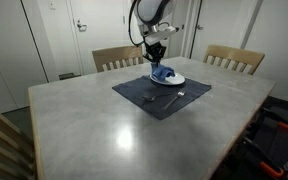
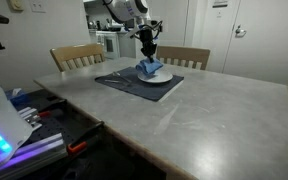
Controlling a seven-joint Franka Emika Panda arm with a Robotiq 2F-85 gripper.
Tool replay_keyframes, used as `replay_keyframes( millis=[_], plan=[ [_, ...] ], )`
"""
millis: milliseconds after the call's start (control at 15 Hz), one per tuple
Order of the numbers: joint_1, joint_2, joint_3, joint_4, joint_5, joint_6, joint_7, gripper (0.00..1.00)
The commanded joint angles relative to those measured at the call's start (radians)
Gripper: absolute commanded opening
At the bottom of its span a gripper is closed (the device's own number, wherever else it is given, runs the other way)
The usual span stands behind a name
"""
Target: Use the towel to wipe the plate
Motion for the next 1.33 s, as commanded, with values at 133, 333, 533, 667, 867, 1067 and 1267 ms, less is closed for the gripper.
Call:
replay_keyframes(
  millis=[133, 333, 533, 667, 867, 1067, 1267],
  plan=[
    [-0.02, 0.015, 0.029, -0.026, 0.084, 0.002, -0.014, 0.02],
    [-0.033, 0.018, 0.037, -0.041, 0.145, 0.0, -0.025, 0.02],
    [-0.034, 0.019, 0.017, -0.048, 0.167, -0.04, -0.01, 0.02],
    [-0.034, 0.019, -0.002, -0.051, 0.154, -0.078, 0.012, 0.02],
    [-0.048, 0.024, -0.023, -0.045, 0.149, -0.146, 0.027, 0.02],
    [-0.064, 0.031, -0.036, -0.034, 0.148, -0.21, 0.038, 0.02],
    [-0.072, 0.037, -0.054, -0.026, 0.137, -0.187, 0.09, 0.02]
  ],
)
